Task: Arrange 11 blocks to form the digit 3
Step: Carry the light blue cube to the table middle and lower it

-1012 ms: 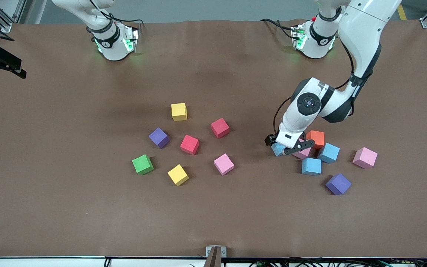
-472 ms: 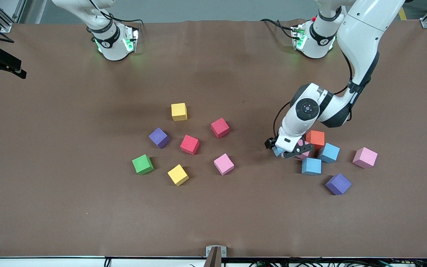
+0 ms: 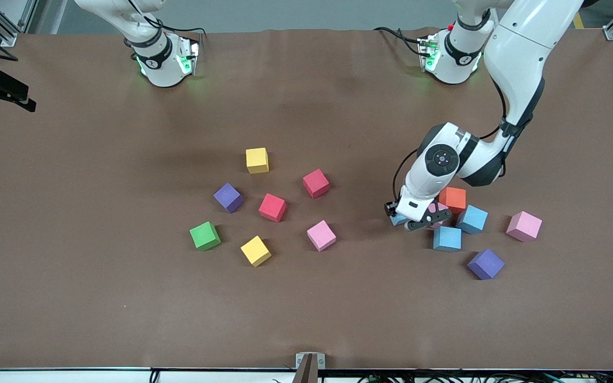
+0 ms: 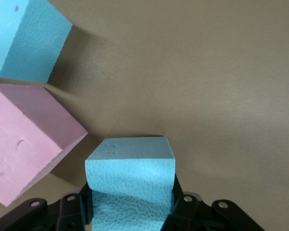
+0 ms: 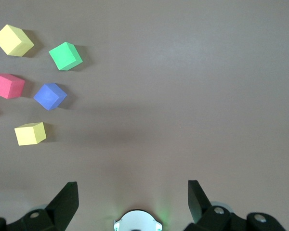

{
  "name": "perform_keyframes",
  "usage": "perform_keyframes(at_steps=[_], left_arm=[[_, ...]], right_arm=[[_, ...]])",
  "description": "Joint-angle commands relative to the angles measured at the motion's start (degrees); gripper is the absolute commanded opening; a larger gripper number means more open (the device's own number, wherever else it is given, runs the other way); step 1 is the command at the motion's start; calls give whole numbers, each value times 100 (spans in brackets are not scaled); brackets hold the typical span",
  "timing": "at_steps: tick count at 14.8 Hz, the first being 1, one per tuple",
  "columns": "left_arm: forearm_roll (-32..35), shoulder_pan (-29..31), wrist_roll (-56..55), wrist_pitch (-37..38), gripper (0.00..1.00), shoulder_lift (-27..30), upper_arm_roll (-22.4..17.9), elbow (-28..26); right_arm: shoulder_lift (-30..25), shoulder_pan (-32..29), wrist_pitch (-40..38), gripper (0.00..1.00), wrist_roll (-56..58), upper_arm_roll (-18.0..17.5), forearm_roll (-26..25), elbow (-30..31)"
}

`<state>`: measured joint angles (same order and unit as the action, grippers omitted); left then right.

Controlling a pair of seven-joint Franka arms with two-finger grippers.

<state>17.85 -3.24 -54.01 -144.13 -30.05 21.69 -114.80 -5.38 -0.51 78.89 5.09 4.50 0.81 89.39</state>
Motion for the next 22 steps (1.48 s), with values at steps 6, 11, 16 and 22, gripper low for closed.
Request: perform_keyframes(at_steps=[6, 11, 16, 22], left_arm=[[140, -721, -1101, 1220, 41, 684, 949, -7], [131, -1703, -1823, 1229, 41, 527, 1312, 212], [140, -2373, -1824, 1229, 41, 53, 1312, 423], [781, -2506, -1903, 1124, 41, -511, 1303, 573]], right_arm=[[-103, -63, -216, 100, 36, 25, 16, -413], [-16, -72, -146, 100, -8, 34, -28, -554], [553, -124, -58, 100, 27, 42, 7, -554], [626, 129, 56, 100, -287, 16, 42, -449]])
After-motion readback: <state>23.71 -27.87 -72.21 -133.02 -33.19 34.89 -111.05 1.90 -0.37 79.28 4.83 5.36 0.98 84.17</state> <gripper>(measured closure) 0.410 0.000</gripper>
